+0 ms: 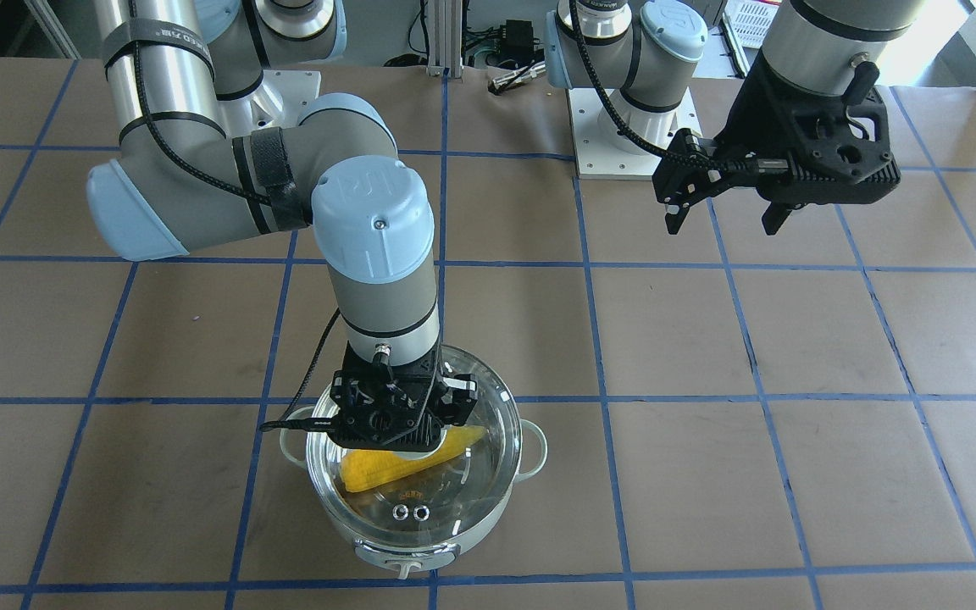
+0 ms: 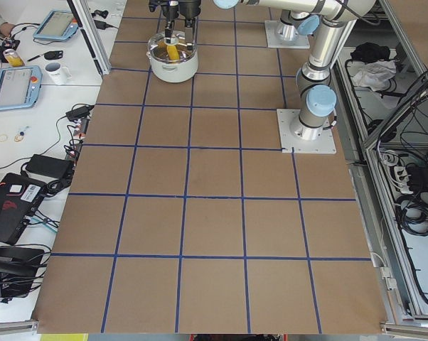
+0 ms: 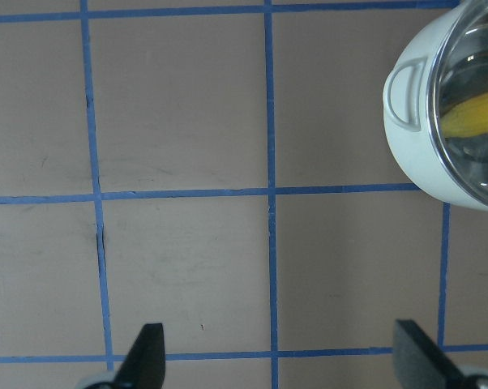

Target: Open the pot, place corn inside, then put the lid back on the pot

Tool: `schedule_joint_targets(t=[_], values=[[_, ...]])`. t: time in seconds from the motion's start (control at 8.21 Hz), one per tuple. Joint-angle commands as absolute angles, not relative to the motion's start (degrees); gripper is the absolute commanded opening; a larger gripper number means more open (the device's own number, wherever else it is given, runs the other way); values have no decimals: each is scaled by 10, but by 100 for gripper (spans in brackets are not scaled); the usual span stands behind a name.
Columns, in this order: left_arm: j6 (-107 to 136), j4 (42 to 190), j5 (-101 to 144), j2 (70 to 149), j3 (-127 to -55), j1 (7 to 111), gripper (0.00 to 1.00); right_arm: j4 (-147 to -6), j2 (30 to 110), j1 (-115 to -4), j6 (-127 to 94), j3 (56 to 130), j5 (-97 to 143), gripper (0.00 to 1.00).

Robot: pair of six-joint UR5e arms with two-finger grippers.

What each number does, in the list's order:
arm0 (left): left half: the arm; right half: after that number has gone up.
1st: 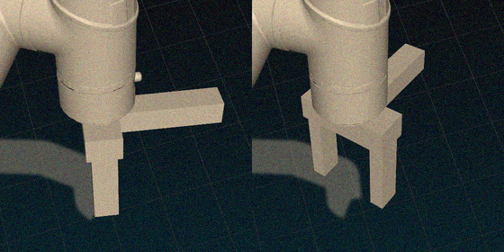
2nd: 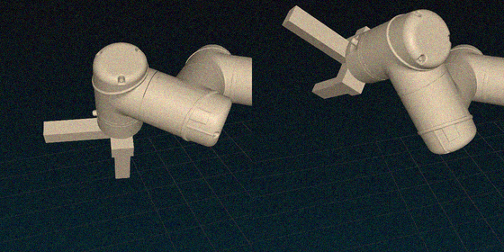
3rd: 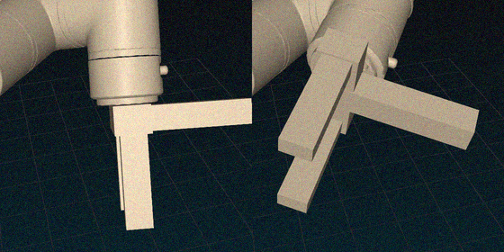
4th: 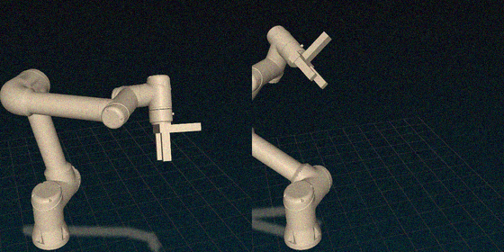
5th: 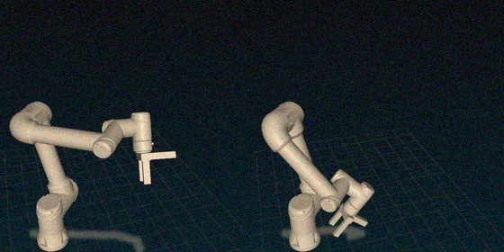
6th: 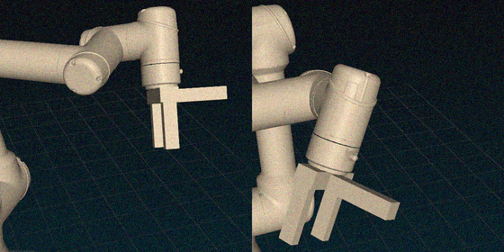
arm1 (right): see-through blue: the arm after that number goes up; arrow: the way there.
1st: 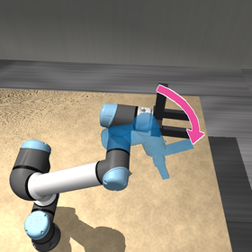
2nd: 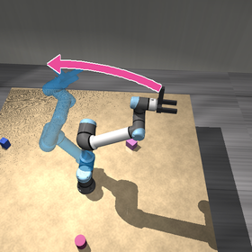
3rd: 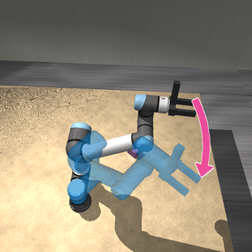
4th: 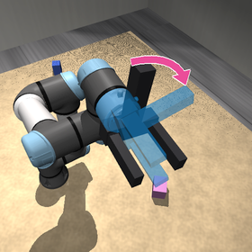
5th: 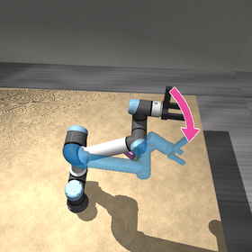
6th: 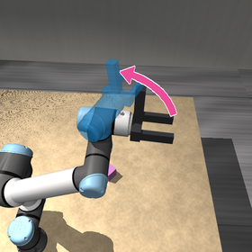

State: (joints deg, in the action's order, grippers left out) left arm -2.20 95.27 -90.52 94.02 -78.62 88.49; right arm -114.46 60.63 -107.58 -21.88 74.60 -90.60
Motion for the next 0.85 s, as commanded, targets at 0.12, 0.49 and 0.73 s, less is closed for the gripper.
schedule_joint_targets(t=[0.12, 0.49, 0.73], values=[[-38, 952, -878, 934, -789, 882, 100, -1147, 605, -1076, -221, 755, -911, 26], [-37, 948, -884, 927, -792, 885, 100, -1148, 603, -1075, -221, 756, -911, 26], [-38, 949, -886, 934, -806, 881, 100, -1152, 603, -1075, -221, 756, -911, 26]])
